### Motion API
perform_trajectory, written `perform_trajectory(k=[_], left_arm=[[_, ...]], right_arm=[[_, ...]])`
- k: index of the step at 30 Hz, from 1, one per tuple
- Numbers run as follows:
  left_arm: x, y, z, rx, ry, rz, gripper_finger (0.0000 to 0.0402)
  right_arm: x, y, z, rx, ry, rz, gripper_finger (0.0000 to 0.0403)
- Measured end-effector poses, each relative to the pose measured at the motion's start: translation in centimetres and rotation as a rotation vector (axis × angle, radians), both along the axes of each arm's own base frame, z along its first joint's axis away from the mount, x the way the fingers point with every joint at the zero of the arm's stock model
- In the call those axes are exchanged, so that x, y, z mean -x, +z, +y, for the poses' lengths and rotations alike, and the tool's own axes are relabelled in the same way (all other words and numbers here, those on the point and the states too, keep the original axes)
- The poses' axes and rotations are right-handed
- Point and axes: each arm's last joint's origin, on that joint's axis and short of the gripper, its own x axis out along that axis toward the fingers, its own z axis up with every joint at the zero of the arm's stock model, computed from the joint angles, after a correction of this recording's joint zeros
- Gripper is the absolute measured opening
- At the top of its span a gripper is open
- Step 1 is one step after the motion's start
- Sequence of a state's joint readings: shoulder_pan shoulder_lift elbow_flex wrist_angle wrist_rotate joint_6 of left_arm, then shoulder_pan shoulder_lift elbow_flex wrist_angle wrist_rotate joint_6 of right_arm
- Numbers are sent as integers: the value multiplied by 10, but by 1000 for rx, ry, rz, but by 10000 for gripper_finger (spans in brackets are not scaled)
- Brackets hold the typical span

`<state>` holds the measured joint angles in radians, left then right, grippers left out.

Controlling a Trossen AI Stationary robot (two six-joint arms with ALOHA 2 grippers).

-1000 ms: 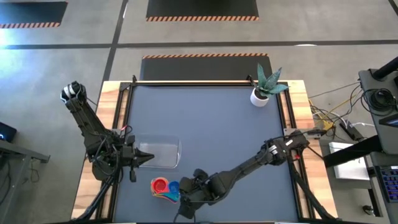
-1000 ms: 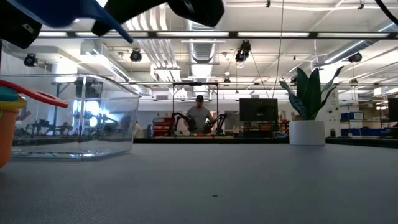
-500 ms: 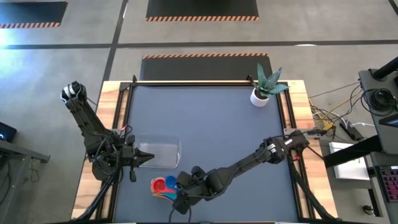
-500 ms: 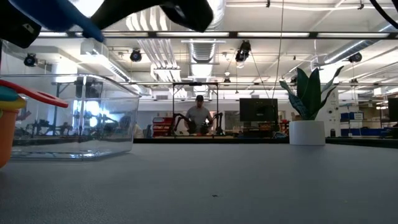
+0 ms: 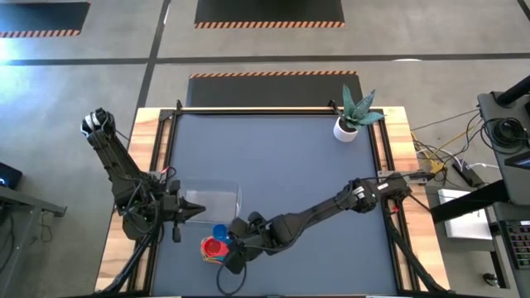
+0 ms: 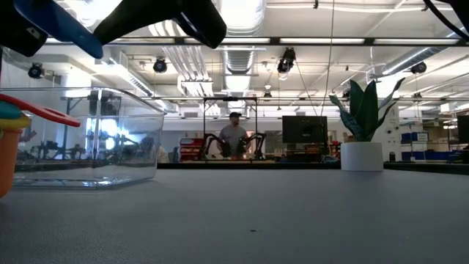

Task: Nest measuring cups in basket
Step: Stack the blue measuring cup on top of the orange measuring cup

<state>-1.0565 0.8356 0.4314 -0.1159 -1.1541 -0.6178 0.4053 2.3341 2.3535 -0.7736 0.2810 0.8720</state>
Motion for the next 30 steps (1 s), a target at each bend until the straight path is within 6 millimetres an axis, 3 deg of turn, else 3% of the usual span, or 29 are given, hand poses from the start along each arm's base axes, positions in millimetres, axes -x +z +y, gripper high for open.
perform_trajectory(k=[9,14,19,23,30], left_arm=[[-7,14,-20,-55,-245,98,0],[-19,21,-44,-171,-292,135,0],[-28,47,-75,-287,-333,193,8],[-37,61,-102,-397,-279,223,24],[-54,52,-141,-556,-260,481,97]], right_arm=[[0,-1,-2,7,23,21,147],[3,-3,-2,9,18,54,148],[6,-6,-3,12,9,94,148],[8,-7,-2,-3,14,119,148],[10,-7,2,-11,23,121,148]])
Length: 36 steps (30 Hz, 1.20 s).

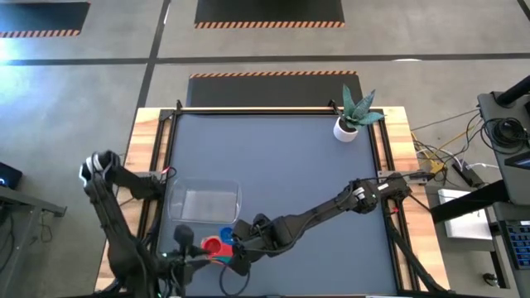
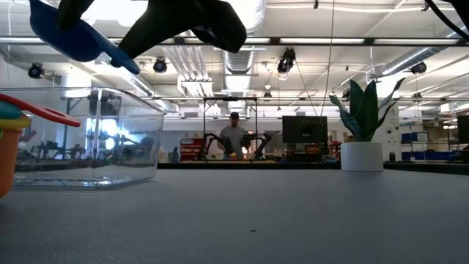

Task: Nest measuring cups in basket
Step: Stack the blue measuring cup on top of the orange measuring cup

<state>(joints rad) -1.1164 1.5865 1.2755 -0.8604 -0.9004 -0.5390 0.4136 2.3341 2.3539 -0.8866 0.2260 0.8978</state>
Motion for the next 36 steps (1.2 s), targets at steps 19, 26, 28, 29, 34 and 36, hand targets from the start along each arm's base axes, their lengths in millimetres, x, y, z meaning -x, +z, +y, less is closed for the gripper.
perform_trajectory(k=[19,26,28,29,34,36], left_arm=[[-22,-37,-18,-472,144,214,235],[-38,-34,-13,-471,84,243,231],[-43,-35,-15,-461,43,262,231],[-46,-35,-16,-455,25,269,231],[-53,-36,-13,-464,2,293,231],[-56,-36,-12,-465,-1,305,231]], right_arm=[[0,0,1,-17,11,6,148],[0,0,1,-20,13,7,148],[0,0,1,-19,14,8,148],[0,0,1,-19,14,8,148],[0,0,1,-18,16,7,148],[0,0,1,-18,16,7,148]])
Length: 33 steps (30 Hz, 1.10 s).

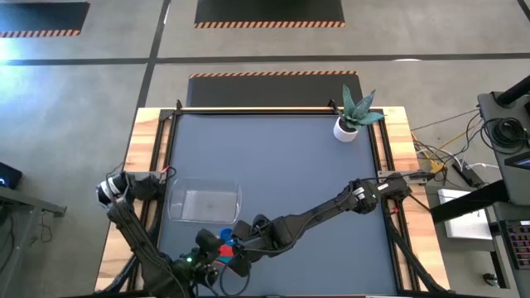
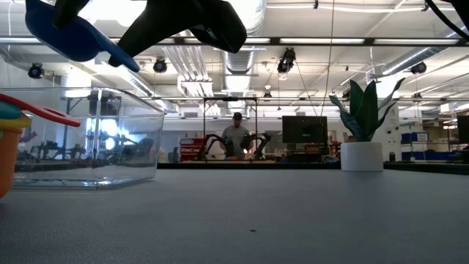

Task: Nest measuring cups in basket
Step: Stack the blue measuring cup on top of the orange measuring cup

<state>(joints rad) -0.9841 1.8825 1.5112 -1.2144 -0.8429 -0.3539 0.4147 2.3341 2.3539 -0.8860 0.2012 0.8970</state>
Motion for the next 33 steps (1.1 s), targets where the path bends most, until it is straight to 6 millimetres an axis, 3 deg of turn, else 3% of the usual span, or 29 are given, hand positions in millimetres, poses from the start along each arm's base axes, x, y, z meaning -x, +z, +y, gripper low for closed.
perform_trajectory(k=[11,16,22,33], left_arm=[[-12,5,10,92,-27,19,216],[-4,6,31,294,-73,-38,164],[13,-3,61,393,-61,-98,95],[18,-11,66,423,-78,-61,9]], right_arm=[[1,0,3,6,16,-1,148],[2,0,5,7,22,-1,148],[2,0,5,12,24,-1,148],[-1,1,-1,14,19,-8,148]])
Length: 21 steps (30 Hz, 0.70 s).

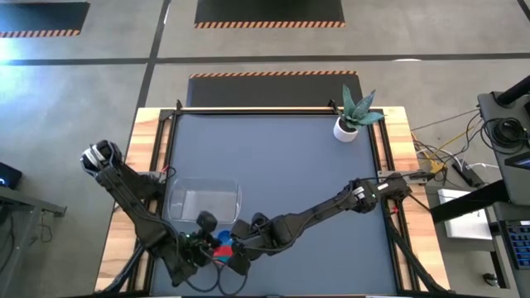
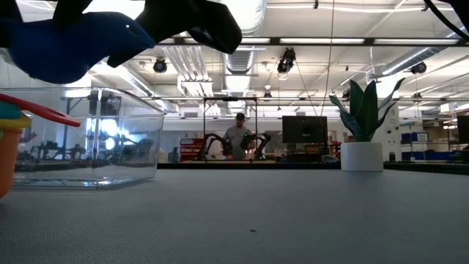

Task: Nest measuring cups in basket
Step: Stack the blue measuring cup on top of the orange measuring cup

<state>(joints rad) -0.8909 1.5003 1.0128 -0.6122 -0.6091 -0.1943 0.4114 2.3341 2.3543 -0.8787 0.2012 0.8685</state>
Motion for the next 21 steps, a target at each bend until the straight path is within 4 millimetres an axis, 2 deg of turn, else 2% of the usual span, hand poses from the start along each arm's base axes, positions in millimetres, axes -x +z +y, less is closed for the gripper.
perform_trajectory(k=[4,12,21], left_arm=[[0,-2,-3,2,-7,7,3],[7,-2,-9,15,-14,-1,0],[20,-4,-15,32,5,16,0]], right_arm=[[-1,1,0,10,19,-13,156],[0,6,2,-15,45,-21,200],[7,25,1,-35,68,-51,205]])
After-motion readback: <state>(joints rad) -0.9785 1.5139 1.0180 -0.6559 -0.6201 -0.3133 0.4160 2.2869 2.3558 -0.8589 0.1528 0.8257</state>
